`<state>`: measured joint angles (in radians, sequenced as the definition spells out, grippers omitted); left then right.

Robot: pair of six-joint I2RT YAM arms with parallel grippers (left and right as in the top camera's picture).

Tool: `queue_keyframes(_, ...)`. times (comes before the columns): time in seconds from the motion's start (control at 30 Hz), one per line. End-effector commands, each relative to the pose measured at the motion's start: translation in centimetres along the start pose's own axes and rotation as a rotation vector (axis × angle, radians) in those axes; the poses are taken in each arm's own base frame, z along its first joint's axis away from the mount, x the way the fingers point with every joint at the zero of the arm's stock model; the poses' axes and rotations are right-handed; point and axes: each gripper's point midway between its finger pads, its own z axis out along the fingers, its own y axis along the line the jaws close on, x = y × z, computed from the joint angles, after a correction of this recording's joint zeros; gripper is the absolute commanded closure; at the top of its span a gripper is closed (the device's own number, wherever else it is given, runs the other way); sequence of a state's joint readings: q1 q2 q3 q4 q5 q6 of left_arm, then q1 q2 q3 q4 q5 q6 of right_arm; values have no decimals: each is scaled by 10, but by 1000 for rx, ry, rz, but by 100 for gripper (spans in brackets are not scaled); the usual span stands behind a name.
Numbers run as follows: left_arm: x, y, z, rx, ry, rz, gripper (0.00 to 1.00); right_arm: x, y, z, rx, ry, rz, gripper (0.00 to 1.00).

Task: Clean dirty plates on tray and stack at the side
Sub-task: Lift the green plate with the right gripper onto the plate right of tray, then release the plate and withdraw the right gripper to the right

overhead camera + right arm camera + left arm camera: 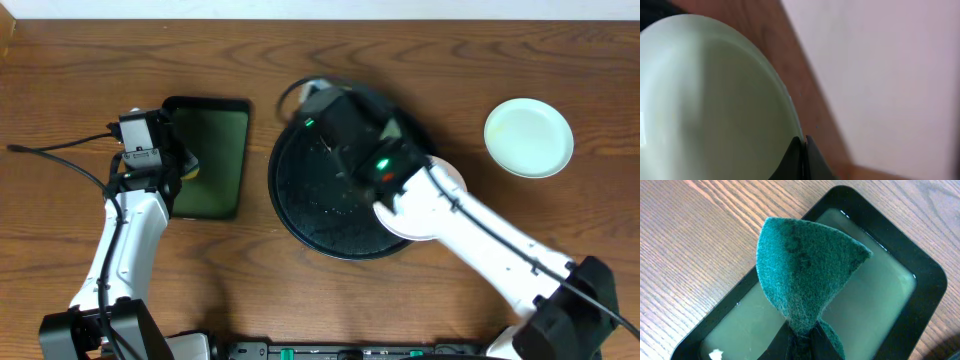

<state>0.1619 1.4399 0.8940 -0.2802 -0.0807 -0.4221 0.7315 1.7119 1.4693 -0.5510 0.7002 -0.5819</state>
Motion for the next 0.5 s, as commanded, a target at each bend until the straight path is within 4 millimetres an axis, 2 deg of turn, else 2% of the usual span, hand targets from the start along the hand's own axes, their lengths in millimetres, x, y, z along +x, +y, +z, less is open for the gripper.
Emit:
queue_keyframes(0.0,-5,0,-3,4,-14,-11,92,23,-19,20,4,51,417,99)
queue_keyframes(0.07,-5,0,-3,4,-14,-11,92,39,-36,27,-7,65,585,99)
queue_keyframes(0.13,-5,0,-3,3,-13,-11,92,50,-45,35,-82,55,683,99)
queue_keyframes(0.3,-3,1,-3,-2,-5,-9,92,84,-55,56,-433,2,901,99)
queue_keyframes(0.37,-3,1,-3,-1,-5,-9,92,107,-62,62,-544,-7,990,99)
queue_keyframes(0.47,-3,1,-3,-1,-5,-9,92,146,-75,70,-619,1,1097,99)
